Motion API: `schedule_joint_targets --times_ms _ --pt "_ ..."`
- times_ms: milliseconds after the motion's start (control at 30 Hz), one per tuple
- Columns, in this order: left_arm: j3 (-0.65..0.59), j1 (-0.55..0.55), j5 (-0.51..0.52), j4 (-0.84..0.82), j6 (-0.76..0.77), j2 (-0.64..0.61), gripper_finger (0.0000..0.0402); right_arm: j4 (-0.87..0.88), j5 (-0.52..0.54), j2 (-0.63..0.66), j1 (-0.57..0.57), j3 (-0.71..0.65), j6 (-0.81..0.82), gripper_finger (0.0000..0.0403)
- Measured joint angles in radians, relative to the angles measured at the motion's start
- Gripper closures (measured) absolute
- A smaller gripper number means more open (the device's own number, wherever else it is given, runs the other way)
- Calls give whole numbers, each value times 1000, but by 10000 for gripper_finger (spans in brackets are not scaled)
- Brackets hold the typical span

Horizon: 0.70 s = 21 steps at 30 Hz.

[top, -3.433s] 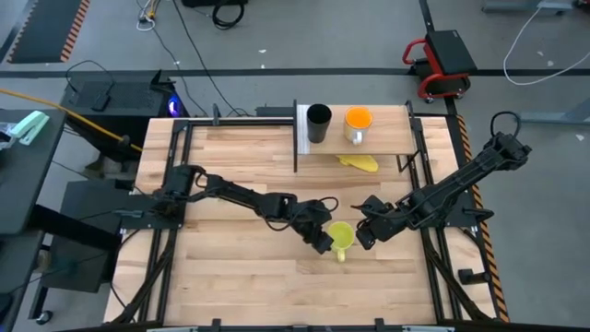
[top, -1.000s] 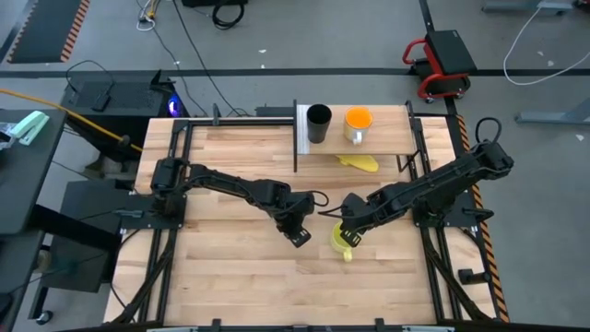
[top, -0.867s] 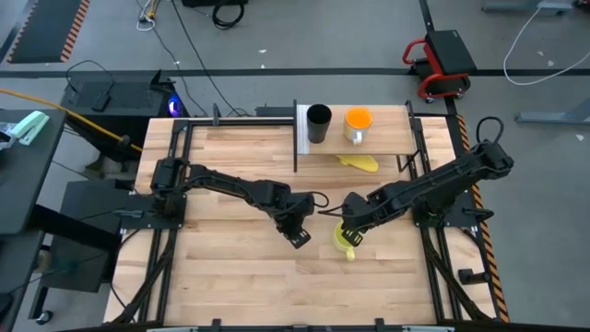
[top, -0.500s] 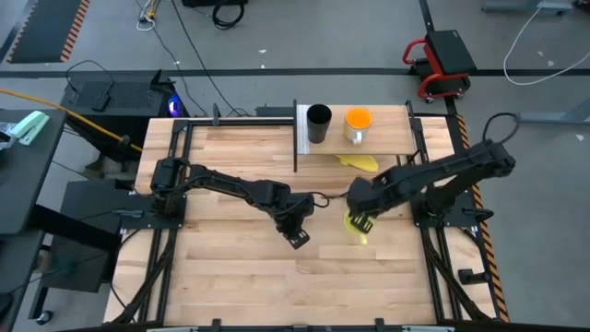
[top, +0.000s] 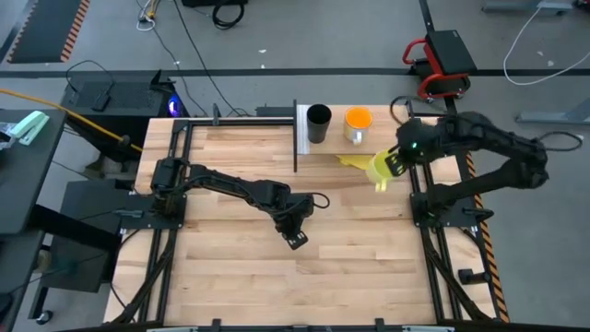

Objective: Stack small to large cups/mugs on shelf
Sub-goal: Put the yellow mug on the shelf

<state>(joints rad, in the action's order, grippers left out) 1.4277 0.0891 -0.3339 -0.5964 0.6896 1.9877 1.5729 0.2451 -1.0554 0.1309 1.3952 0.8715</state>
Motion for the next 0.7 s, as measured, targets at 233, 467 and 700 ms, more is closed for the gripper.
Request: schedule_joint_targets --times_ms 233,467,700 --pt "0 -9 0 -2 -3 0 388 -2 7 -27 234 72 -221 399" --pt "0 -15 0 -2 -2 0 384 -3 -2 -116 509 128 -494 399" --pt "0 -14 0 -2 -3 0 379 -1 -113 -177 754 167 -734 399"
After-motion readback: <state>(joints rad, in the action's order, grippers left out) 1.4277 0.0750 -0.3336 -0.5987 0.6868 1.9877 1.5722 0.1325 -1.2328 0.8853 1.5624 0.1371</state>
